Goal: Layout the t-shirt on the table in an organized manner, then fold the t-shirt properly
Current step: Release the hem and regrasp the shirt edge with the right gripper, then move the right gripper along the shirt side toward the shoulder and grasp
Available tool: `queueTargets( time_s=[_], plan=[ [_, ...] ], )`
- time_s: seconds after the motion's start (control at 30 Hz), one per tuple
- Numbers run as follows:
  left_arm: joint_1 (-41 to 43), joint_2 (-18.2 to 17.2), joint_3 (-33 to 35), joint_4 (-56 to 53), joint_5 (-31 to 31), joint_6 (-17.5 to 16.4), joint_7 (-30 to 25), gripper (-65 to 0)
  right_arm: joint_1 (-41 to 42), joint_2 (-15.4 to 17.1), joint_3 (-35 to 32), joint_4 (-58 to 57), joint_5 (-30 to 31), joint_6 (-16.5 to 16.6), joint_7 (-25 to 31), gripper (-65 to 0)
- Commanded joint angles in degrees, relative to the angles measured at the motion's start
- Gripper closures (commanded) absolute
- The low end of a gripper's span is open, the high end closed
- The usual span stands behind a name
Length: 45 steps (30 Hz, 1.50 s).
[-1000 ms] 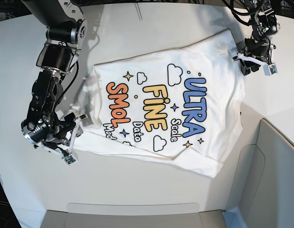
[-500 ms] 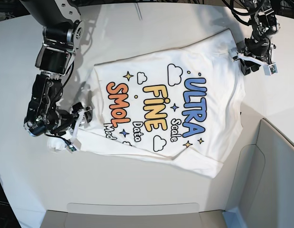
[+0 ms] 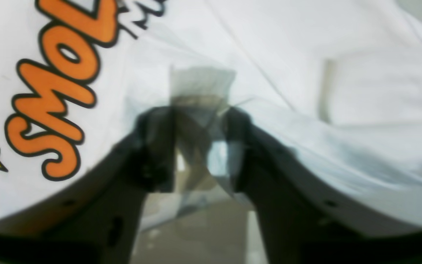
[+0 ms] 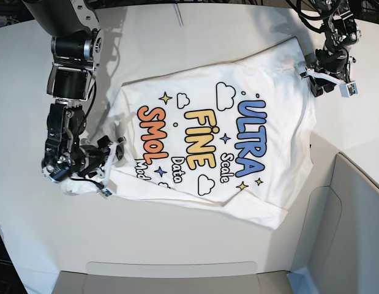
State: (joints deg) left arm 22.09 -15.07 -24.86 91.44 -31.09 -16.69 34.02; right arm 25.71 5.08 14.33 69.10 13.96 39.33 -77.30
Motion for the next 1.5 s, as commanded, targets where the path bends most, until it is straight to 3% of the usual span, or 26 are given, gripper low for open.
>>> queueTargets(
  time_s=[0.0, 0.1, 0.37, 0.7, 0.83, 1.07, 1.23, 1.37, 1.47],
  plan=[
    [0.46, -0.53, -0.24, 0.56, 0.28, 0.2, 0.66, -23.4, 1.76, 0.15, -1.62, 1.01, 0.95, 0.67, 0.86, -12.4],
    [0.46, -0.53, -0.24, 0.56, 0.28, 0.2, 0.66, -23.4, 1.67, -0.03, -3.56, 1.36, 0.86, 0.67, 0.42, 0.0],
    [0.46, -0.53, -0.24, 0.56, 0.28, 0.2, 0.66, -23.4, 0.26, 0.5, -4.17, 12.53, 0.86, 0.67, -2.7, 0.0],
    [0.2, -0.53, -0.06, 0.56, 0.28, 0.2, 0.66, -23.4, -11.78, 0.41, -4.35, 35.21, 0.68, 0.67, -2.7, 0.0],
    [0.11, -0.53, 0.2, 0.56, 0.28, 0.2, 0.66, -23.4, -12.22, -2.4, 7.61, 35.47, 3.06, 0.67, -2.7, 0.0],
    [0.29, -0.53, 0.29, 0.56, 0.28, 0.2, 0.66, -23.4, -13.63, -2.05, 14.29, 35.65, 4.11, 0.67, -2.7, 0.0],
    [0.38, -0.53, 0.29, 0.56, 0.28, 0.2, 0.66, -23.4, -16.44, -1.61, 14.29, 35.56, 4.11, 0.67, -2.7, 0.0],
    [0.2, -0.53, 0.29, 0.56, 0.28, 0.2, 0.66, -23.4, -17.23, -1.7, 14.29, 35.56, 4.11, 0.67, -2.7, -14.9],
    [0.2, -0.53, 0.29, 0.56, 0.28, 0.2, 0.66, -23.4, -17.06, -1.7, 14.38, 35.56, 4.2, 0.67, -2.7, -20.4]
  ],
)
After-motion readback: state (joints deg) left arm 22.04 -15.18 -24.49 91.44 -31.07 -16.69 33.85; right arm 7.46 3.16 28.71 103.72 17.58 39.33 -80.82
